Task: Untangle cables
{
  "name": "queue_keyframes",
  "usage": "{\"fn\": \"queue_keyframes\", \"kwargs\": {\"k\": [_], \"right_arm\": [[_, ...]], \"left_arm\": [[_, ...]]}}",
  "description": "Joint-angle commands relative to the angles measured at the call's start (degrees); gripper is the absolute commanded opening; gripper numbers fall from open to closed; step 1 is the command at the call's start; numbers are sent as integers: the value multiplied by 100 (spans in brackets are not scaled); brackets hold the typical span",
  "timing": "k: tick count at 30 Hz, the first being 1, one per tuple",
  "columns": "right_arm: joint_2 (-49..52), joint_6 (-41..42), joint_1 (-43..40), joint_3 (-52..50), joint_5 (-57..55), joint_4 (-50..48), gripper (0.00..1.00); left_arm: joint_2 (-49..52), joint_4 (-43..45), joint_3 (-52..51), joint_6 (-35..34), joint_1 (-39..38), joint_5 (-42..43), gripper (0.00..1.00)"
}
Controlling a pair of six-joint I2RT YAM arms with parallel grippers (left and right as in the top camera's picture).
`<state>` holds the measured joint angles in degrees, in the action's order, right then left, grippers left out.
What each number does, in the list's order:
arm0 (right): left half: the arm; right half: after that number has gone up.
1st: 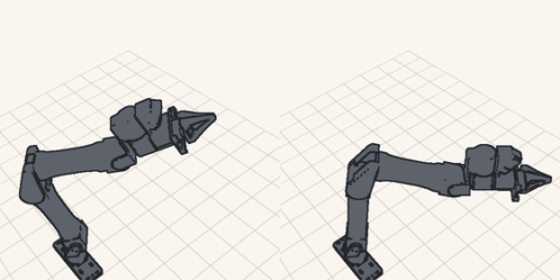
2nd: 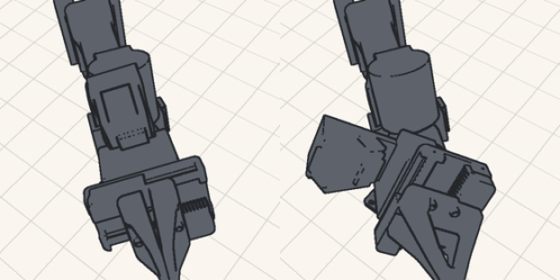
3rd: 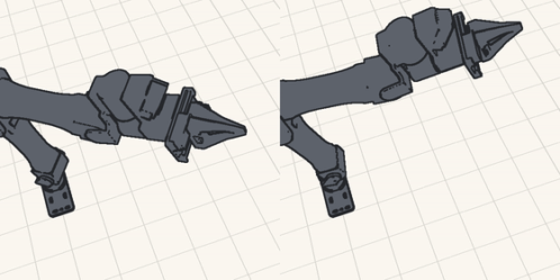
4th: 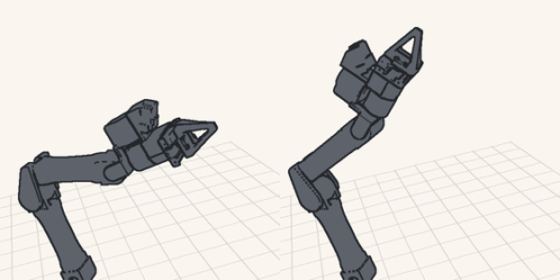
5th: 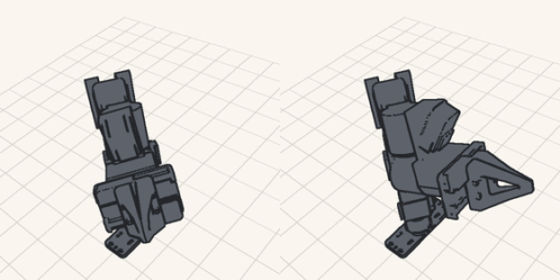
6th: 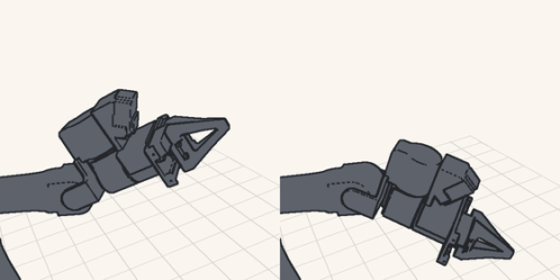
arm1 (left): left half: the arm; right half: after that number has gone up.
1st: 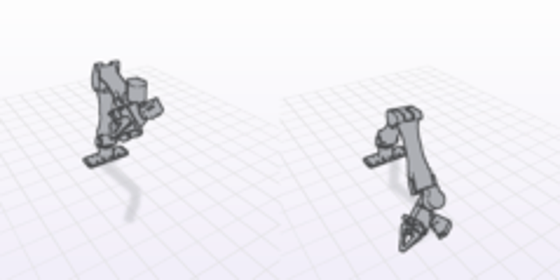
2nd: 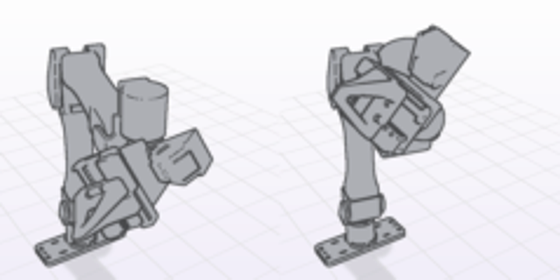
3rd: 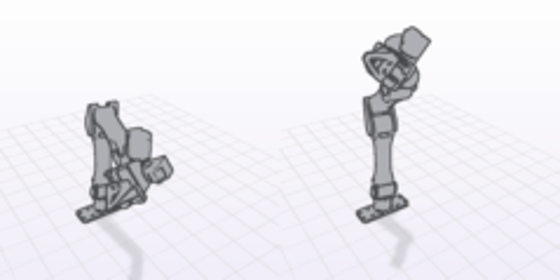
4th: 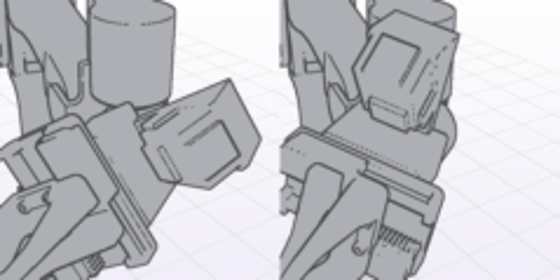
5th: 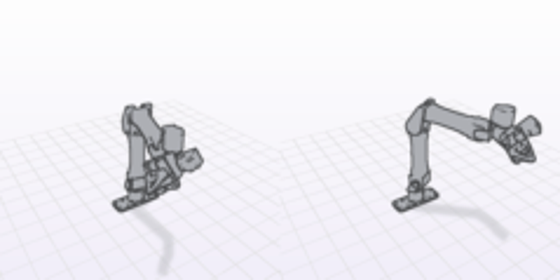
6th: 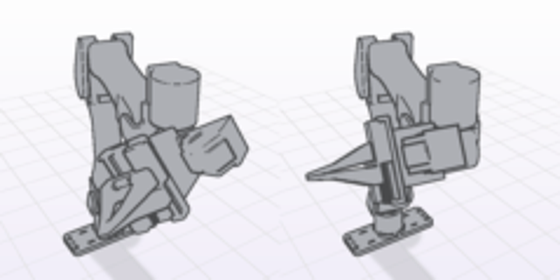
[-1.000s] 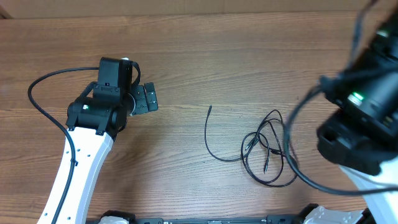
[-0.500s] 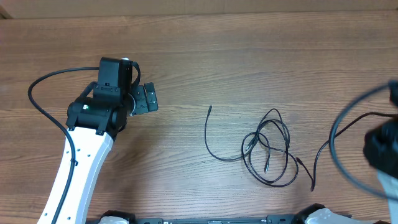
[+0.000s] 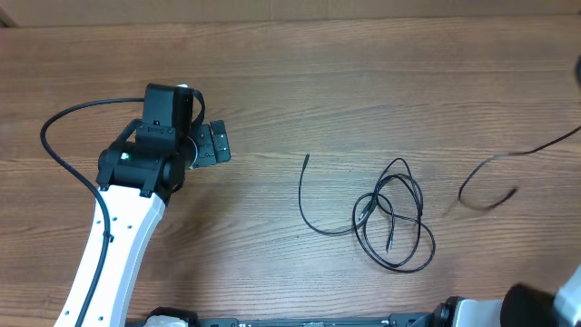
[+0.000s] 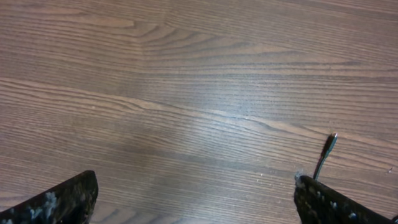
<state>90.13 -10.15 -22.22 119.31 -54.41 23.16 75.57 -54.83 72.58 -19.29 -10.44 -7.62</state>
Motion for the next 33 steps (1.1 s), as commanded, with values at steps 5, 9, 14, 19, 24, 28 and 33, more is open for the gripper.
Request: {"fn": "queue_keyframes", "kwargs": {"k": [5, 9, 14, 19, 24, 28, 33], "right_arm": [[1272, 4146, -2024, 28, 1744, 2754, 4], [1998, 5073, -3051, 28, 3906, 3626, 4], [2658, 4968, -3639, 26, 5134, 4133, 4], [2889, 4159, -3497, -175, 5154, 4201, 4], [2889, 4046, -3296, -323, 5160, 4203, 4], [2896, 3180, -2909, -352, 5224, 4258, 4], [2896, 2199, -2267, -354, 5698, 4286, 4]], "left_arm": [[9, 0, 44, 66, 28, -68, 100], [9, 0, 44, 63, 28, -68, 100], [9, 2, 44, 63, 28, -68, 100], [9, 2, 44, 66, 28, -68, 100], [9, 2, 44, 63, 28, -68, 100], [9, 0, 44, 63, 28, -68, 100], [9, 0, 44, 66, 28, -68, 100]]}}
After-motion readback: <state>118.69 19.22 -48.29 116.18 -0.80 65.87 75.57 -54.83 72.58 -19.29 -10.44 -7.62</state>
